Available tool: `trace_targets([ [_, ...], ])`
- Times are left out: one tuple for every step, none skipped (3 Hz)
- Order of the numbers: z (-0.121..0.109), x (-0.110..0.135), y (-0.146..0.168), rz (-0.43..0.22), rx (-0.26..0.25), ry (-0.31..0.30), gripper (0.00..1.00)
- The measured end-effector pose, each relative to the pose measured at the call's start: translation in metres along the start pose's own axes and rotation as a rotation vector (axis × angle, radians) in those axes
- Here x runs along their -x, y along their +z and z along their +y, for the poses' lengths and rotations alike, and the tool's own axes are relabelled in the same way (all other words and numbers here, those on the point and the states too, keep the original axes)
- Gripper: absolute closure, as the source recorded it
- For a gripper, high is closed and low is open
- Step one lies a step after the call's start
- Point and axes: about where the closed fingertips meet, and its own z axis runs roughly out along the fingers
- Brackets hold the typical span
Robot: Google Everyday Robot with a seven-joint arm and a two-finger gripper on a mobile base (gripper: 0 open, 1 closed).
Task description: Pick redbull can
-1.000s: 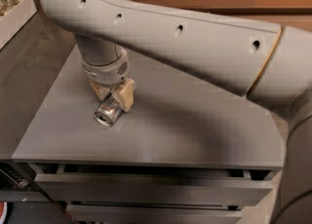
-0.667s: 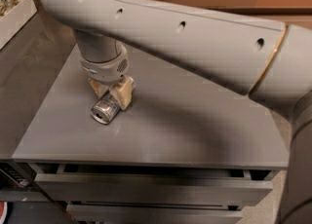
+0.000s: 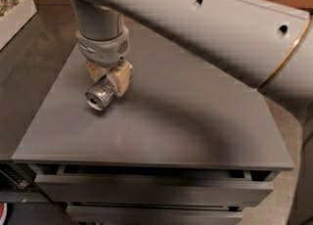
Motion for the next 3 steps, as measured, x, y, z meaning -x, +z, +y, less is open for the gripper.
trace_targets([
  [-0.006,-0.013,-0.029,-0.006,-0.060,0.022,1.00],
  [-0.007,-0.032,-0.064,-0.027,-0.135,0.042,1.00],
  [-0.012,-0.032,-0.065,-0.022,-0.155,0.041,1.00],
])
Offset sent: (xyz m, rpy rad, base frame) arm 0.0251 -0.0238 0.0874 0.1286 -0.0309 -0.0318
